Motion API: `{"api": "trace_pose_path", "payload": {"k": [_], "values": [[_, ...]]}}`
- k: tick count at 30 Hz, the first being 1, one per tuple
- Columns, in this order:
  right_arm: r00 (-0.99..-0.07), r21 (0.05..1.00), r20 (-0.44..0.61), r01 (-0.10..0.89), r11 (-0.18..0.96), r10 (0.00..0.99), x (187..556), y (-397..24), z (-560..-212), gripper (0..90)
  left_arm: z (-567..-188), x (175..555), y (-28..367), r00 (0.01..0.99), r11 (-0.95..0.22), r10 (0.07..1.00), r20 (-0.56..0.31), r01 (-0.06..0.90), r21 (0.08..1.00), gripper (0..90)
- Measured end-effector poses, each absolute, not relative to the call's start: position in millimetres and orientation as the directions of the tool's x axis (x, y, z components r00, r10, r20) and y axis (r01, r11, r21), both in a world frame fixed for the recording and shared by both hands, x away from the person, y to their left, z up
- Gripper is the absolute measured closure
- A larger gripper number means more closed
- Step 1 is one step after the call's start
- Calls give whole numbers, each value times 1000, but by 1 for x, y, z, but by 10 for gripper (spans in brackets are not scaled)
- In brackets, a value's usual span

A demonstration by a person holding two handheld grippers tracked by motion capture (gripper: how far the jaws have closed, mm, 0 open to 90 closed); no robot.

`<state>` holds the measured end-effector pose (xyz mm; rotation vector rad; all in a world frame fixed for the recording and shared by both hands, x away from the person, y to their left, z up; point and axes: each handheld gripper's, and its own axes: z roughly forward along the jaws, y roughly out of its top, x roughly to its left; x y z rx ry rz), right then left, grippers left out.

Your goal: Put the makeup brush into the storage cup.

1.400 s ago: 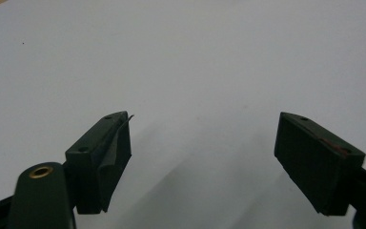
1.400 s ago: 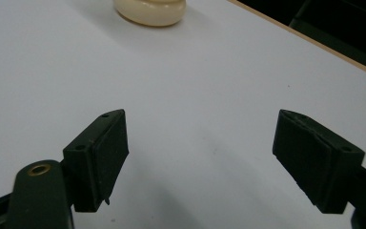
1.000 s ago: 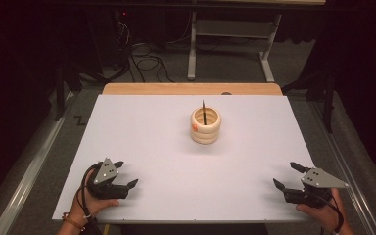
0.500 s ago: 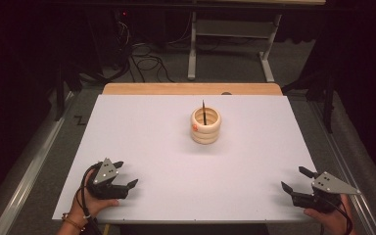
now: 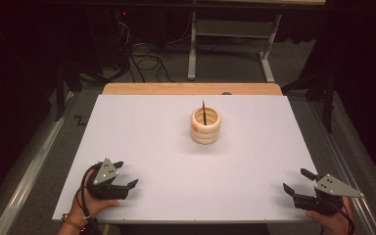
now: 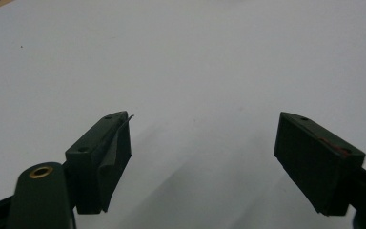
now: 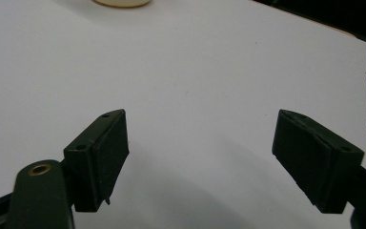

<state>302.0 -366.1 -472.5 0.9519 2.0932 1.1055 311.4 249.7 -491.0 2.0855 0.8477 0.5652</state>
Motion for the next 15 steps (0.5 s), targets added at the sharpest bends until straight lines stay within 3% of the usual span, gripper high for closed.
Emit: {"api": "trace_pose_path", "payload": {"k": [15], "values": [[-572, 870, -160, 303, 389, 804, 301, -365, -466, 211, -490, 310, 251, 675, -456, 730, 104, 369, 810, 206]]}}
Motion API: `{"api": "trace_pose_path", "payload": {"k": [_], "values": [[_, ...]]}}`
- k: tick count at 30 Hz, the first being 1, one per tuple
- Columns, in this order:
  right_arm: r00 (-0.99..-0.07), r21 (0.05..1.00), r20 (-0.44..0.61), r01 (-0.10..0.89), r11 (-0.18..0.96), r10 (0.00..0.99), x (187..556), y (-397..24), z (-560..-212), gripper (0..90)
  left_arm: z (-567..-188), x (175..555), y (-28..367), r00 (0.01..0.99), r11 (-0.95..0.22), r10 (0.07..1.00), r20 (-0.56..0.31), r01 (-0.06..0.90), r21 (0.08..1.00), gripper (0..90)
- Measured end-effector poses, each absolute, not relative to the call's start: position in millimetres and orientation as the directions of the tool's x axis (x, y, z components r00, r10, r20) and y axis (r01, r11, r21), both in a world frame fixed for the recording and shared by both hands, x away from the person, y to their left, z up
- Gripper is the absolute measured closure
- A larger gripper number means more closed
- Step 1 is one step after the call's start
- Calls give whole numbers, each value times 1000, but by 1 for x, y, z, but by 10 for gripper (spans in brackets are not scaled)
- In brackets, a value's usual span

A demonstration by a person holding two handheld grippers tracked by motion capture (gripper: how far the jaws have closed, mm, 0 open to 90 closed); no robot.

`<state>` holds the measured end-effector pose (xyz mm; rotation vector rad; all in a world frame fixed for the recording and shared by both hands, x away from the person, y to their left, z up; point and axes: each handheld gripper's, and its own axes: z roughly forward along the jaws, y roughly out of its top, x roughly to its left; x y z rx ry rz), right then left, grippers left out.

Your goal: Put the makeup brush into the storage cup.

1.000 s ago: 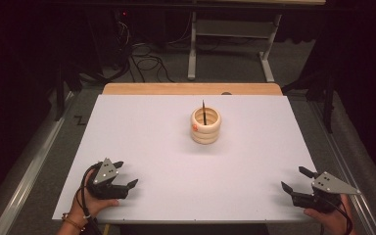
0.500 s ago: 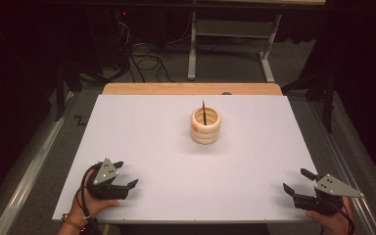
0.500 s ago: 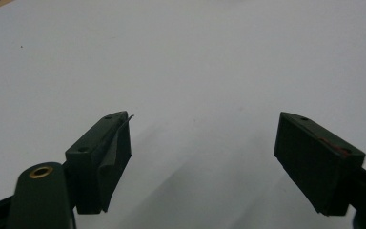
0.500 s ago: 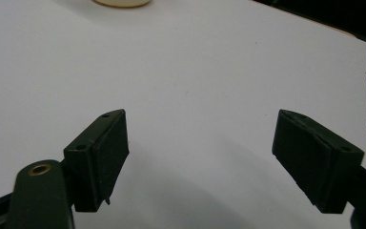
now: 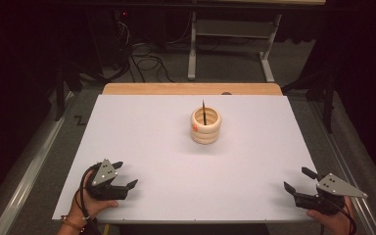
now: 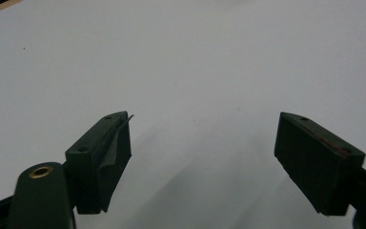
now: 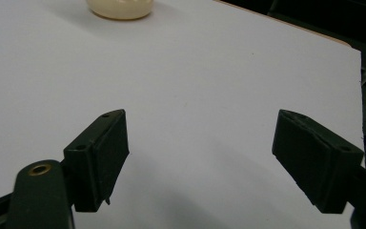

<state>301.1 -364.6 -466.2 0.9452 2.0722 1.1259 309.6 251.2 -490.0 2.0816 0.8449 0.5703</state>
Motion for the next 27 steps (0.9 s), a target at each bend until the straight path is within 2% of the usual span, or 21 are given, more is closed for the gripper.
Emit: {"api": "trace_pose_path", "payload": {"k": [27], "values": [[-575, 870, -144, 315, 380, 805, 303, -363, -466, 211, -490, 310, 251, 676, -453, 730, 99, 371, 811, 206]]}}
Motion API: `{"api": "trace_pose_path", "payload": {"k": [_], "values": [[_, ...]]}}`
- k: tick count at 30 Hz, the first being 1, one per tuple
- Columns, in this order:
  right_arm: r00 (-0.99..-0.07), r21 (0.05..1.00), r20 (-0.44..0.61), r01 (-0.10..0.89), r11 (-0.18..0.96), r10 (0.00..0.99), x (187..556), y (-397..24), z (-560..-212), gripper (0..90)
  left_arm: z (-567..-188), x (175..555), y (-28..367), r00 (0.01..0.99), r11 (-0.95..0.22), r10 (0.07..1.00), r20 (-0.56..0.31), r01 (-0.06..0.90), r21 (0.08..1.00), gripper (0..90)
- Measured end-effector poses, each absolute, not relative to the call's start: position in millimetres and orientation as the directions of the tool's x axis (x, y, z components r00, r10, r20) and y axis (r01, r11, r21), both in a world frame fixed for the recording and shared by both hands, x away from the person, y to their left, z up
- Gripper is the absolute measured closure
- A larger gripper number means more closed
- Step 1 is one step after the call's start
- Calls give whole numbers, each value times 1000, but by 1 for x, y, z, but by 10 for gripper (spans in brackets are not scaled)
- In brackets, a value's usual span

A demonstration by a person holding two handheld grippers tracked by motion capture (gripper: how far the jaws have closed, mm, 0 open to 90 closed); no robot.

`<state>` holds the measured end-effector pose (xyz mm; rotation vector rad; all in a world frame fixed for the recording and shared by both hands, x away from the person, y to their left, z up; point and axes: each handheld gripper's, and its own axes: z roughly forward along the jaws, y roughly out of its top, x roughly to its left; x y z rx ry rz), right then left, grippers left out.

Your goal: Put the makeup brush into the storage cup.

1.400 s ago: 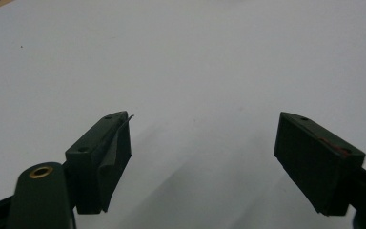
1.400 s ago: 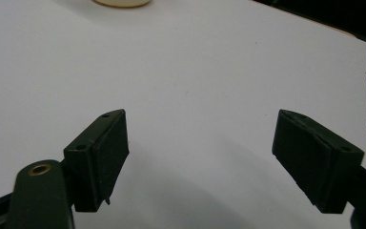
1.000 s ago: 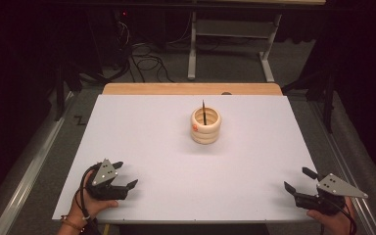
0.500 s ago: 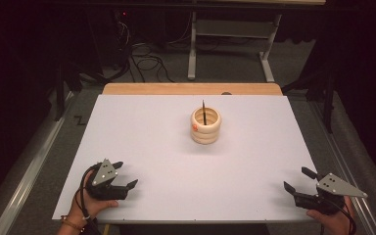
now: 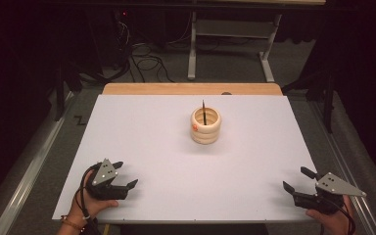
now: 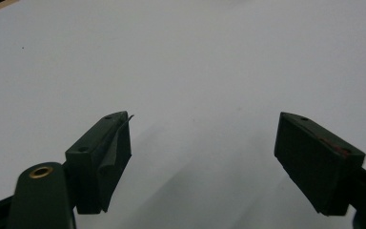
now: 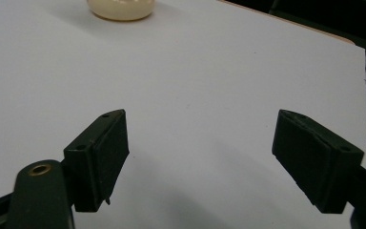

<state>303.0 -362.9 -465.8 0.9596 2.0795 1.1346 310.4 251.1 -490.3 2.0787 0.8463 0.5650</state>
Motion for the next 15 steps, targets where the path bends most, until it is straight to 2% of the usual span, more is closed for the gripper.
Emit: {"api": "trace_pose_path", "payload": {"k": [15], "values": [[-583, 865, -143, 320, 388, 800, 303, -360, -467, 211, -490, 311, 251, 677, -454, 730, 96, 375, 808, 206]]}}
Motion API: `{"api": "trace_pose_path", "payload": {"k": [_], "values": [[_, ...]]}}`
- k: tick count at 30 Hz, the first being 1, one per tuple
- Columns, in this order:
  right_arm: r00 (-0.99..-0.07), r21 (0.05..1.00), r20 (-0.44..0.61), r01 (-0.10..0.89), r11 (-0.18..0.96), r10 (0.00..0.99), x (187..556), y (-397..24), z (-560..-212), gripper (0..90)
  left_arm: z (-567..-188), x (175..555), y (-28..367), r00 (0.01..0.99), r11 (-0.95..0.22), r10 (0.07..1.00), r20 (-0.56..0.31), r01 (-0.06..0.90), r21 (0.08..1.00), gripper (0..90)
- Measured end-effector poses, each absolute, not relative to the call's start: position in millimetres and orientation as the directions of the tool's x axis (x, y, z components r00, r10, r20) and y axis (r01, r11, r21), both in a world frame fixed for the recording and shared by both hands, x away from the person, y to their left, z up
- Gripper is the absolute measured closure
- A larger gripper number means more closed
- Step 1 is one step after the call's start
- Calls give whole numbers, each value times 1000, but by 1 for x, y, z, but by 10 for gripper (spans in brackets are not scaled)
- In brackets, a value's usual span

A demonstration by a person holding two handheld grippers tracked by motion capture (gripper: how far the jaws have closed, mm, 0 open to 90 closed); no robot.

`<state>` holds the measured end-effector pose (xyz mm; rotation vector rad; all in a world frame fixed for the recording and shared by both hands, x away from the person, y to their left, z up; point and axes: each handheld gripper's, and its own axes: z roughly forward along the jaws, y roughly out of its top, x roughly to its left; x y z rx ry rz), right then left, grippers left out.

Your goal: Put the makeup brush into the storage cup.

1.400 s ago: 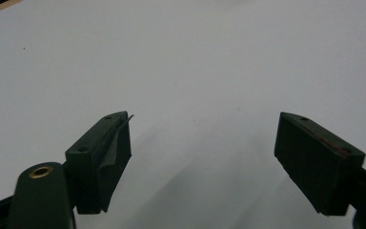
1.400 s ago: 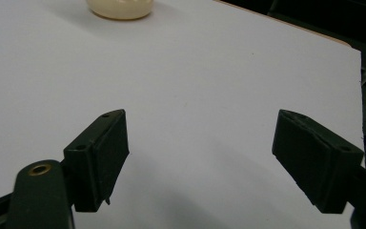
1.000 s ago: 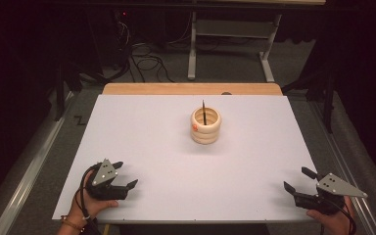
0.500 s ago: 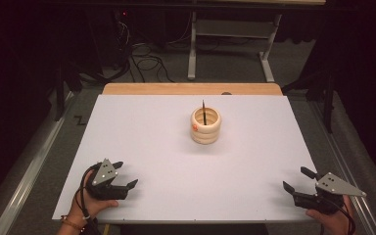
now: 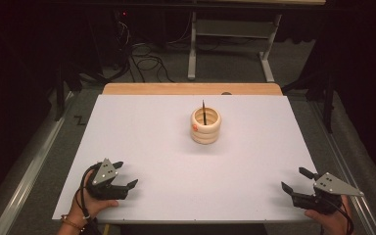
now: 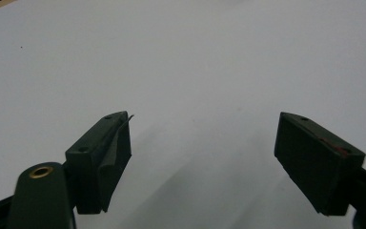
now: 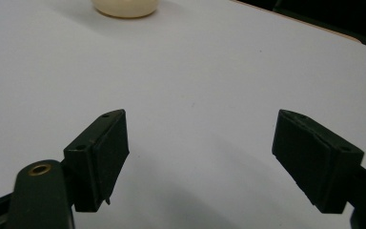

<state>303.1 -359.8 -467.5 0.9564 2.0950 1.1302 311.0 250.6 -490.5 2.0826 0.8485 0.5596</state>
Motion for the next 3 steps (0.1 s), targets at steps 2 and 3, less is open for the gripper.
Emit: {"api": "trace_pose_path", "payload": {"k": [2, 3], "values": [[-583, 864, -140, 323, 386, 801, 303, -360, -468, 211, -491, 312, 251, 677, -452, 730, 93, 376, 809, 206], [-584, 864, -142, 320, 388, 799, 303, -360, -468, 211, -491, 312, 251, 677, -450, 731, 92, 377, 810, 206]]}}
